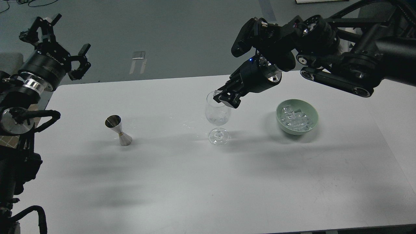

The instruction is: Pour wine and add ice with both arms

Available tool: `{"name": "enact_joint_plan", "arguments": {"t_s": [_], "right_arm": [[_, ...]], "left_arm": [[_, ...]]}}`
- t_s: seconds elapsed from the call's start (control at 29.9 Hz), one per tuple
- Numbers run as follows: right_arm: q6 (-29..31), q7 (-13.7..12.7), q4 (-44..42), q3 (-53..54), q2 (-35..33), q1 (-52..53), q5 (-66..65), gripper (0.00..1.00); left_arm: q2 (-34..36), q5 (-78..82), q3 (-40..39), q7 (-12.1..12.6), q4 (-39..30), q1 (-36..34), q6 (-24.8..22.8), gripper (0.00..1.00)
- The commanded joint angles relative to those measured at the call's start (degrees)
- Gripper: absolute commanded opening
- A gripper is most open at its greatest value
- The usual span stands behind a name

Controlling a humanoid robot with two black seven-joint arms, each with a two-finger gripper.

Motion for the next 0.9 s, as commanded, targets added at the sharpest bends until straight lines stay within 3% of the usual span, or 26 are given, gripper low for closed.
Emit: {"name": "enact_joint_plan", "arguments": {"t_s": [0.0,0.13,0.3,0.6,0.74,0.77,0.87], "right_arm": [[0.0,0.0,-1.0,-0.1,0.3,-0.1,0.0,0.26],[0.0,0.0,-2.0,-0.1,1.5,-0.1,0.0,0.28],[0.0,0.0,-2.3,-0.1,2.0,0.1,0.0,0.46],[0.0,0.0,-2.3,0.5,1.3,1.3,0.3,0.49],[0.0,0.0,-2.7,2.6,-0.3,4.1,5.4,0.74],[-0.7,0.0,-3.7,4.1,-0.8,4.8,7.9,0.95],[-2.0,0.0,-6.1,6.5,-0.9,5.3,13.3,0.99]], "left_arm": [[0.0,0.0,0.0,0.0,0.0,0.0,0.0,0.98],[0.0,0.0,0.0,0.0,0.0,0.0,0.0,0.98],[0.1,-0.2,-0.1,0.0,0.0,0.0,0.0,0.98],[0.2,-0.2,-0.2,0.0,0.0,0.0,0.0,0.98],[0.3,-0.2,-0.2,0.0,0.0,0.0,0.0,0.98],[0.3,-0.3,-0.2,0.2,0.0,0.0,0.0,0.98],[0.3,-0.7,-0.2,0.9,0.0,-0.1,0.0,0.98]]}}
